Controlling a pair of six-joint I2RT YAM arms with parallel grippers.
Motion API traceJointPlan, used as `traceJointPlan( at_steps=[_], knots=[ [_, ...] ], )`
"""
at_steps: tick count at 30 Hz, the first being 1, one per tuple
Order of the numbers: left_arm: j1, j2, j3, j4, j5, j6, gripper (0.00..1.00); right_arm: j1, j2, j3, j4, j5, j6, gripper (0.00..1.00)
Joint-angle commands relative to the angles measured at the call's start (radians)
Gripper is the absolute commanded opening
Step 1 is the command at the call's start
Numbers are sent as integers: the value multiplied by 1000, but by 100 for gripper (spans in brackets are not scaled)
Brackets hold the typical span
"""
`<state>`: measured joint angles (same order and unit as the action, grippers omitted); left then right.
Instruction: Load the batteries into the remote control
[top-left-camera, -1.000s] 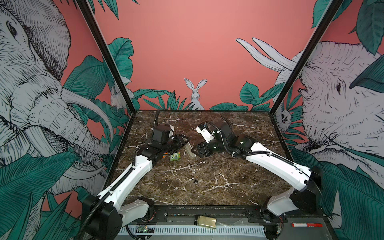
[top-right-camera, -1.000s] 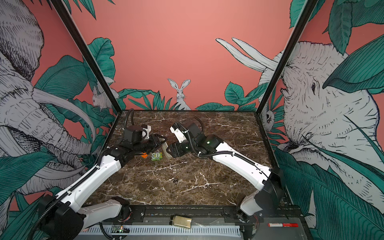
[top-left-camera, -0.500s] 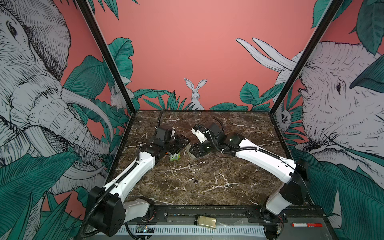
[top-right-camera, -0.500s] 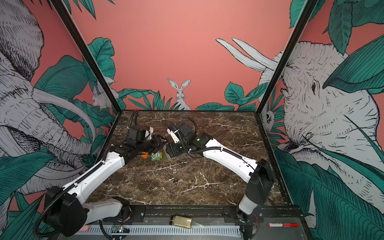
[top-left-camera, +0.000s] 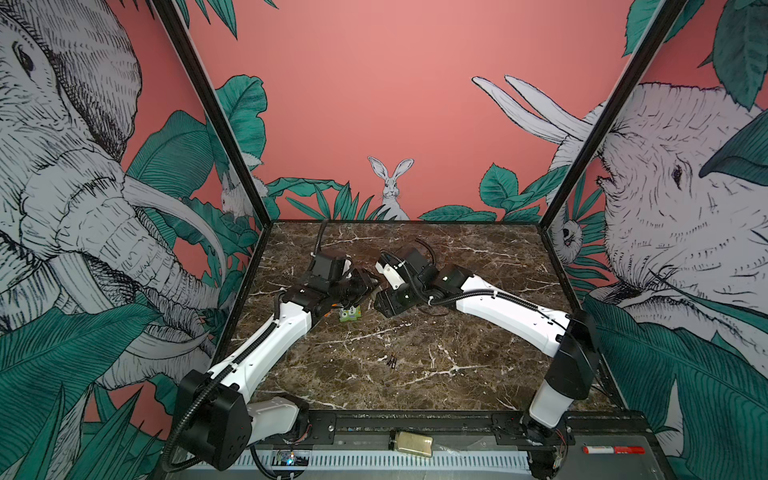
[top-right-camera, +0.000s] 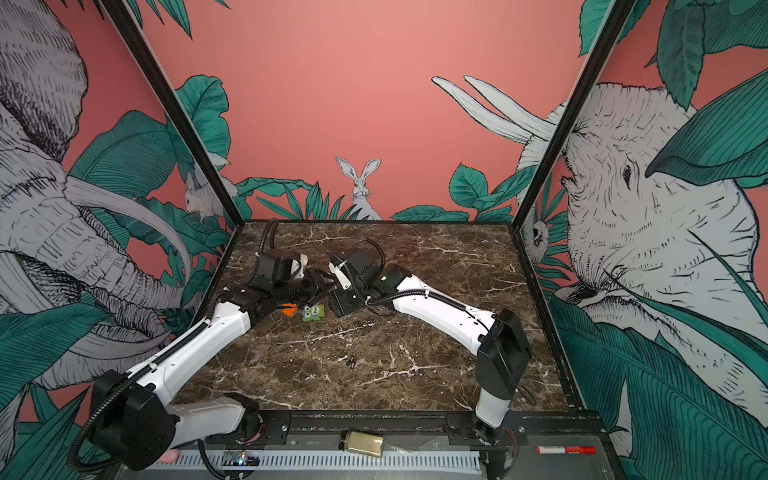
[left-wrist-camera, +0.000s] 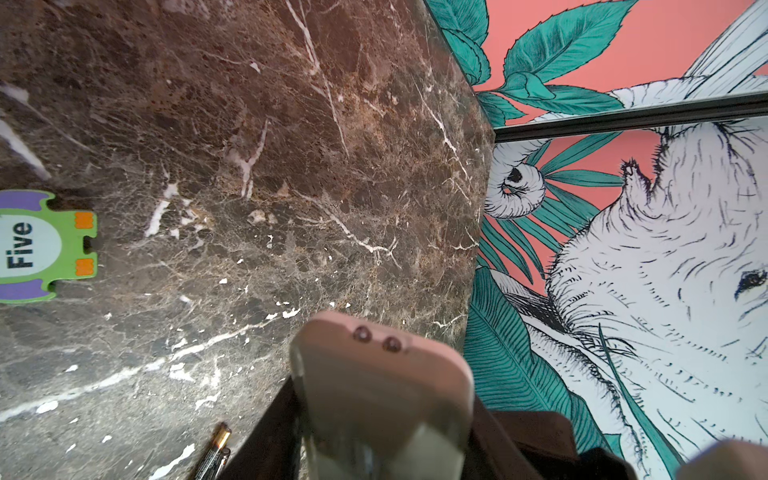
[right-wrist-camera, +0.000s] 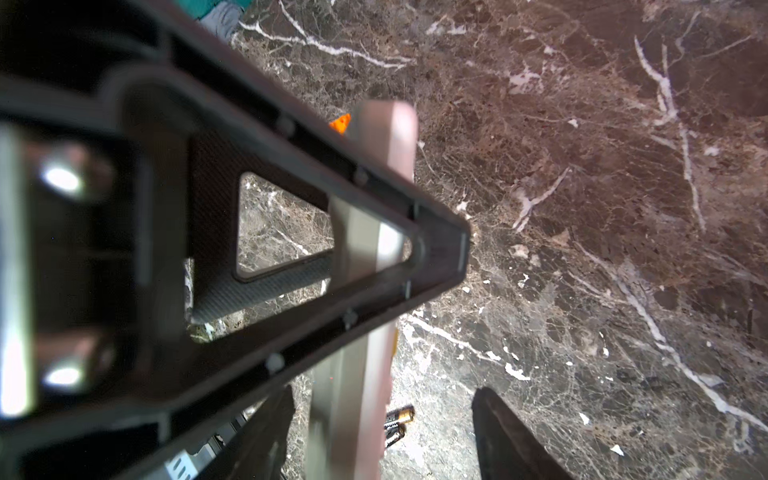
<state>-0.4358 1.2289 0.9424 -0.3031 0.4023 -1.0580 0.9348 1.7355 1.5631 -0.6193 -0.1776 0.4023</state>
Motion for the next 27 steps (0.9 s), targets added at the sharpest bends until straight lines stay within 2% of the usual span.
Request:
traceJointPlan(
  at_steps=[1, 15, 27],
  knots=[
    [2, -39, -22, 26, 0, -28, 0, 10, 12, 9, -7, -9, 3, 67],
    [-4, -48, -33, 37, -3, -43, 0, 17, 13, -7, -8, -7, 0, 51],
    [-7, -67, -37, 31, -6, -45, 0, 22, -22, -20, 3, 36, -7, 30]
  ],
)
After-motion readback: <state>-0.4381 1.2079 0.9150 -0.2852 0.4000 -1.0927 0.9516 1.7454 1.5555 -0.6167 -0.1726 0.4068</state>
